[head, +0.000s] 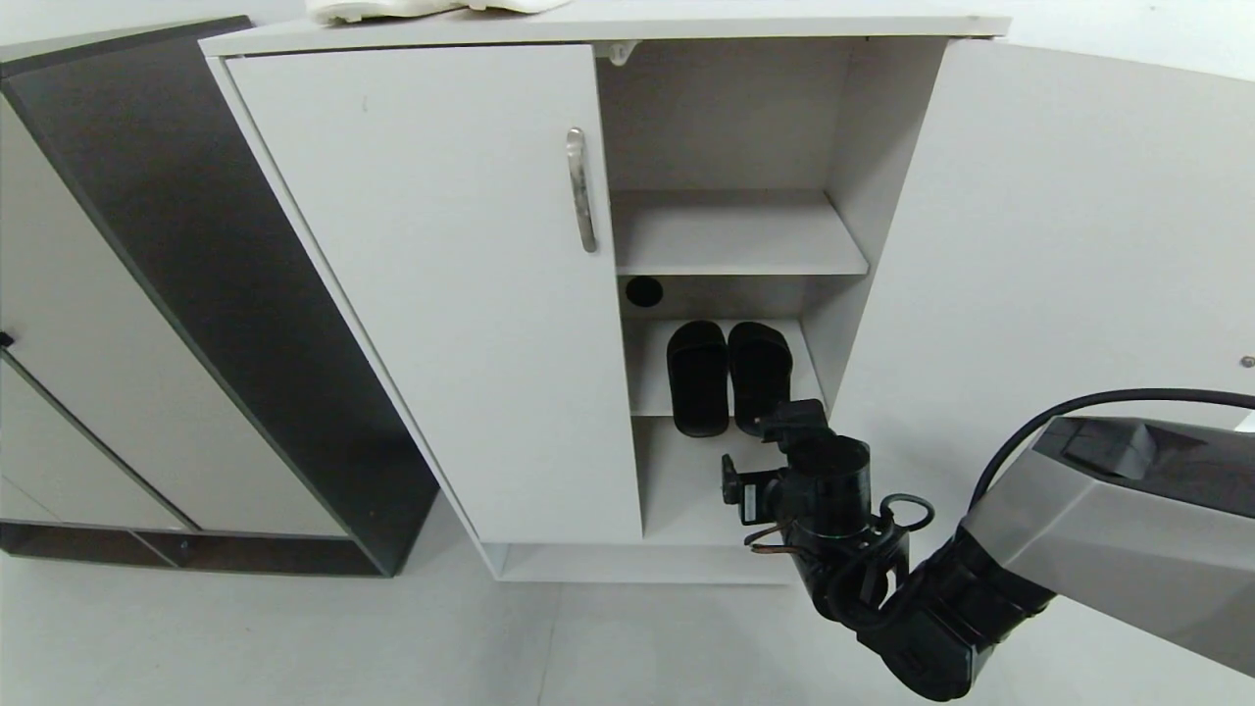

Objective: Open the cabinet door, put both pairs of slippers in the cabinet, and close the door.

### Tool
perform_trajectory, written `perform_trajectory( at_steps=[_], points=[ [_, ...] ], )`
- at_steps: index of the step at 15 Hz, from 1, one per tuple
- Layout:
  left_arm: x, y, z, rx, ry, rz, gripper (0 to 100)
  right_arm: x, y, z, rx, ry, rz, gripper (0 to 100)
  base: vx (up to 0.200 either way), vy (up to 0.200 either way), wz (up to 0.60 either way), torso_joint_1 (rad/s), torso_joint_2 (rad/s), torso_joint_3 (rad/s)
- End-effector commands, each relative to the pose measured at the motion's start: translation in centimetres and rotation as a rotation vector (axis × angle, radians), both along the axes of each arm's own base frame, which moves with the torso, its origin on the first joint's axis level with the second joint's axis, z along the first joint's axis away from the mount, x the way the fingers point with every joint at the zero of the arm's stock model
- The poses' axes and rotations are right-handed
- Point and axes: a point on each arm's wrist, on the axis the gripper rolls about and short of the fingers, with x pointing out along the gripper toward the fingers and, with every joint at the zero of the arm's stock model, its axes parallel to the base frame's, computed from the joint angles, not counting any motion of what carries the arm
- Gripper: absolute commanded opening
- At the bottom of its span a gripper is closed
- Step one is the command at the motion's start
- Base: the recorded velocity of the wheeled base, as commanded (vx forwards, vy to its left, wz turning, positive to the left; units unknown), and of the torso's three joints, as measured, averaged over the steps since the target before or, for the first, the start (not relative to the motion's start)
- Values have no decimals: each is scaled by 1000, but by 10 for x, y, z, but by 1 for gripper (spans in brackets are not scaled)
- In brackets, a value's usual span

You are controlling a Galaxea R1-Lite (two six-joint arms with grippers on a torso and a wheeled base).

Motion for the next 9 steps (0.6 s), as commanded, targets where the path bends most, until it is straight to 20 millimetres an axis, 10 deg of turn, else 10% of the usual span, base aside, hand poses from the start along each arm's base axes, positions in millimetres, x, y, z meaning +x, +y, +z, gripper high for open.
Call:
perform_trajectory(
  at_steps=[1,9],
  points=[
    [0,0,0,0,3,0,0,0,0,-2,-3,3,0,100,0,0,0,2,2,193],
    [0,0,0,3,3,5,0,-8,-5,-7,-46,25,10,100,0,0,0,2,3,201]
  ],
)
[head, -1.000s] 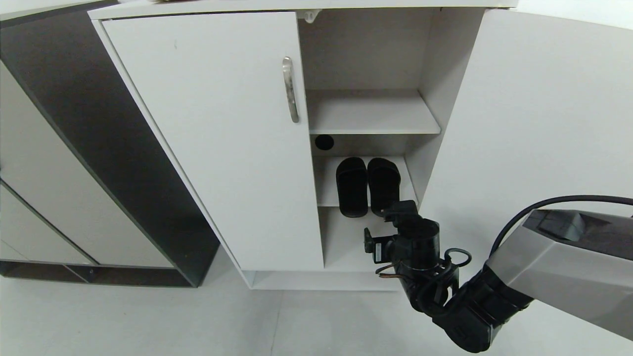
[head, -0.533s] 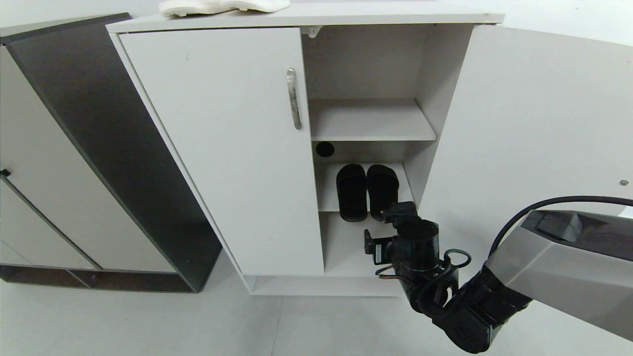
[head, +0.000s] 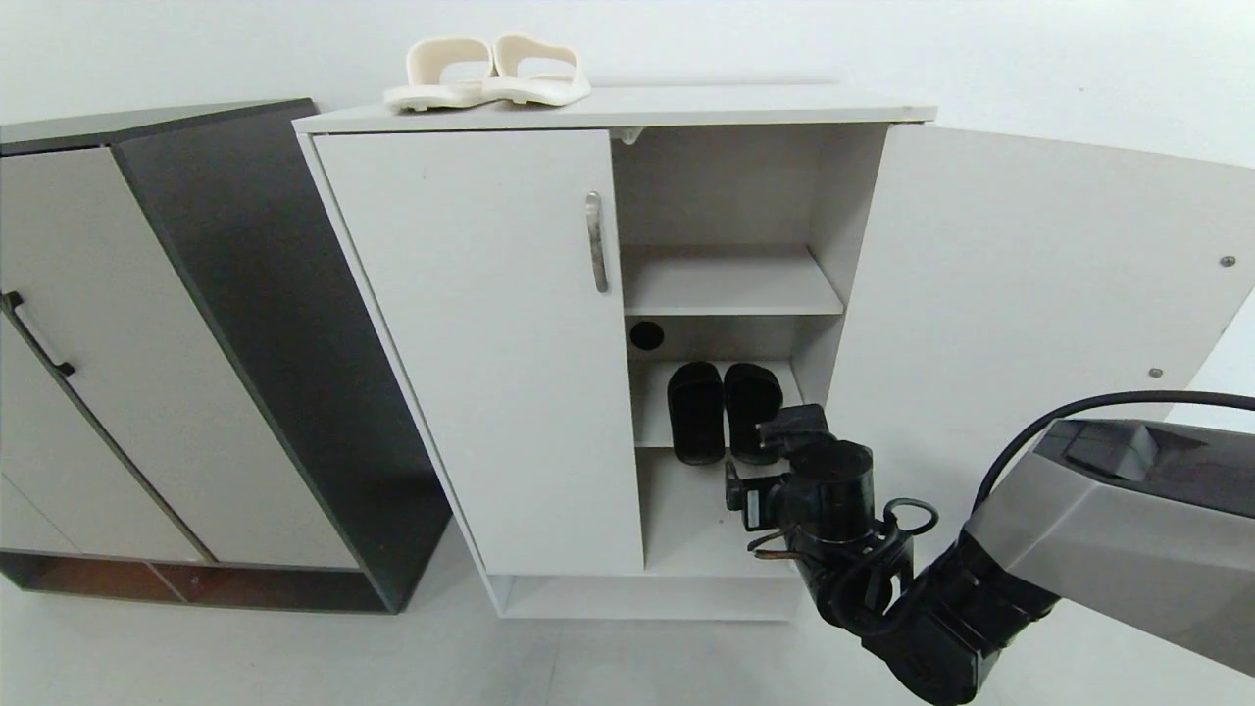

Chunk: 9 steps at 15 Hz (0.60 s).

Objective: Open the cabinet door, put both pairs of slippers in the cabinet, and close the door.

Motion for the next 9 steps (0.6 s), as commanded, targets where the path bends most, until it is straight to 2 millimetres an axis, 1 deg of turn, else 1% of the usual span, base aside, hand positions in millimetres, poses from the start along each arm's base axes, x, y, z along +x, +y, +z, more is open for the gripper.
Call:
perform_trajectory(
  at_steps=[1,2,4,7,9],
  points=[
    [0,0,0,5,3,0,0,-24,0,-4,-39,-5,118,100,0,0,0,2,2,129],
    [0,0,0,3,3,0,0,-27,-1,-4,-23,-22,176,100,0,0,0,7,-7,51],
    [0,0,0,3,3,0,0,-29,-3,-7,-36,-12,185,100,0,0,0,0,0,0],
    [0,0,0,0,3,0,0,-30,-3,-18,-64,6,189,100,0,0,0,0,0,0],
    [0,0,0,-1,3,-2,0,-29,-3,-20,-68,-7,194,100,0,0,0,0,0,0]
  ],
)
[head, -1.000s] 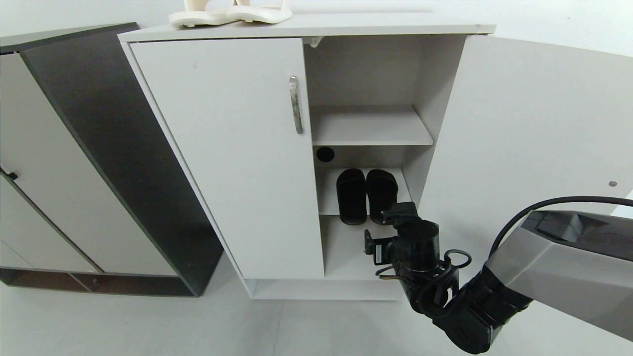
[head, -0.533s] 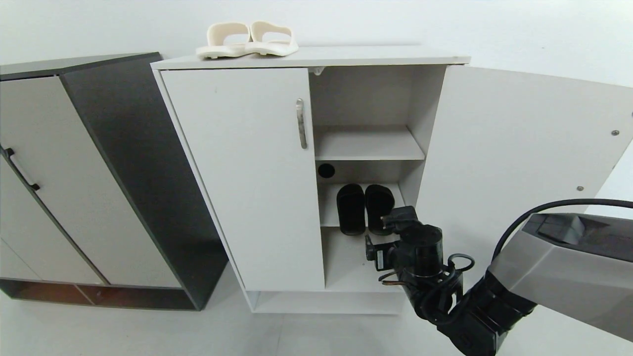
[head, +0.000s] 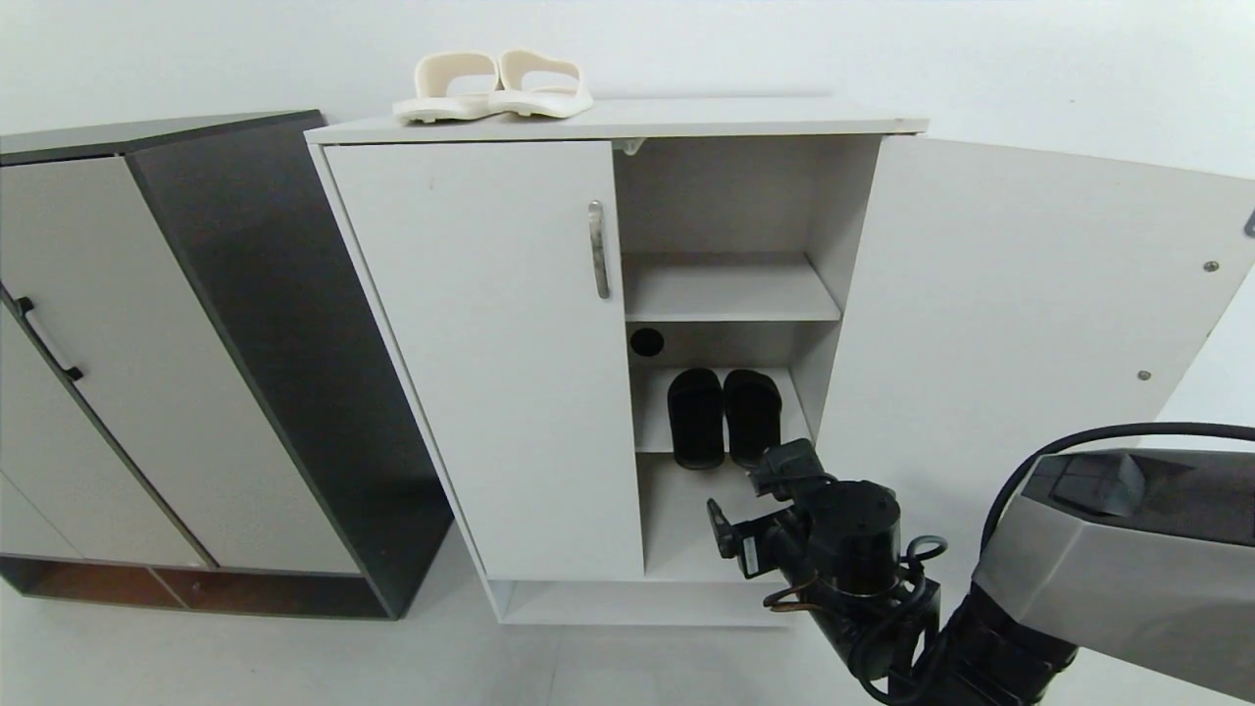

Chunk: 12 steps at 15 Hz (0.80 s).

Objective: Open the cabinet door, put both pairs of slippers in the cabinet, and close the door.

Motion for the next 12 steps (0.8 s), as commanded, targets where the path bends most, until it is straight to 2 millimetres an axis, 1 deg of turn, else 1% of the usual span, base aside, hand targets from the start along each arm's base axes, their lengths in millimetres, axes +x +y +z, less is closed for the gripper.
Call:
perform_trajectory(
  at_steps=[1,7,12],
  points=[
    [0,0,0,0,2,-1,0,0,0,-7,-14,14,1,100,0,0,0,0,0,0],
    [0,0,0,0,2,-1,0,0,-1,-7,-12,15,2,100,0,200,0,5,2,0],
    [0,0,0,0,2,-1,0,-1,-7,-9,-6,18,22,100,0,200,0,1,0,4]
  ],
)
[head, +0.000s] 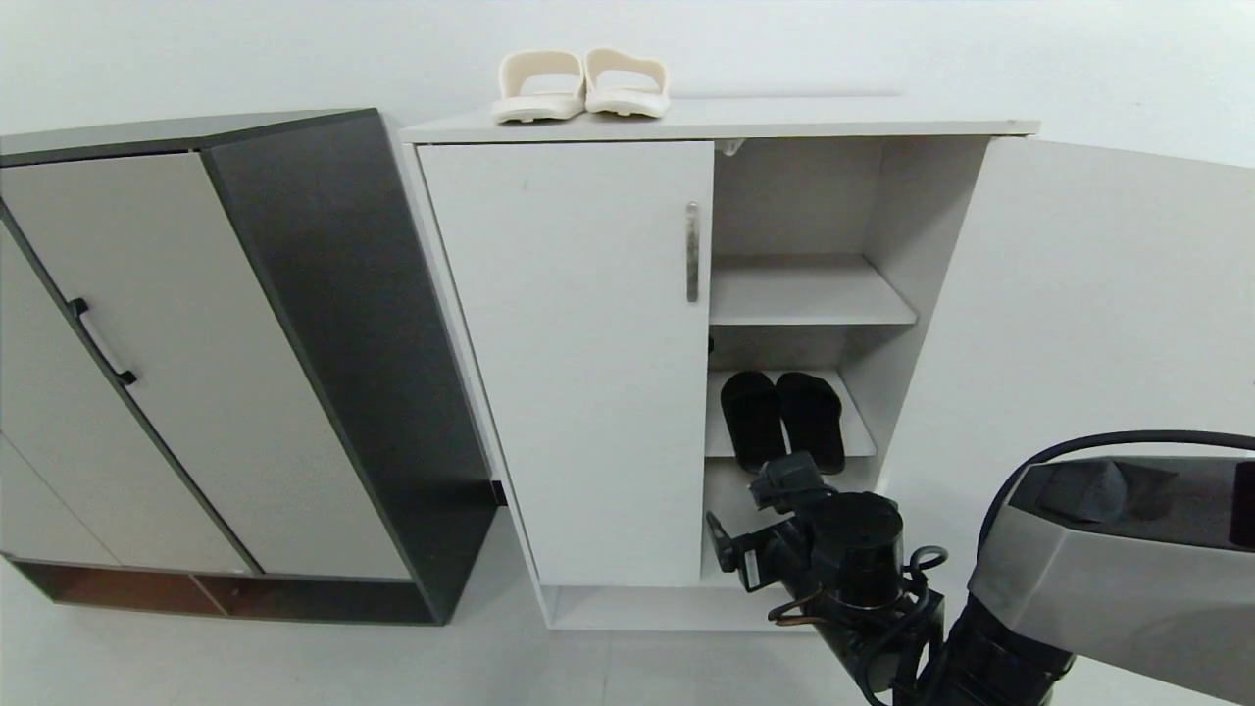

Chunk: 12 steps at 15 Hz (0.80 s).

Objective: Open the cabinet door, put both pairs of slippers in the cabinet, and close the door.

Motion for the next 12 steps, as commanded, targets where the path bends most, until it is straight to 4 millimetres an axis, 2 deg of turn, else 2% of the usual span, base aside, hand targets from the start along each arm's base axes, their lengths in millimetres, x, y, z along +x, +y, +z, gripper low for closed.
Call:
perform_trajectory(
  at_steps=[1,7,12],
  points=[
    [0,0,0,0,1,0,0,0,-1,-2,-4,6,3,100,0,200,0,7,2,7],
    [0,0,0,0,1,0,0,1,-3,-2,-3,5,3,100,0,200,0,2,5,2],
    [0,0,0,0,1,0,0,4,-6,-2,2,8,5,100,0,0,0,0,0,0]
  ],
)
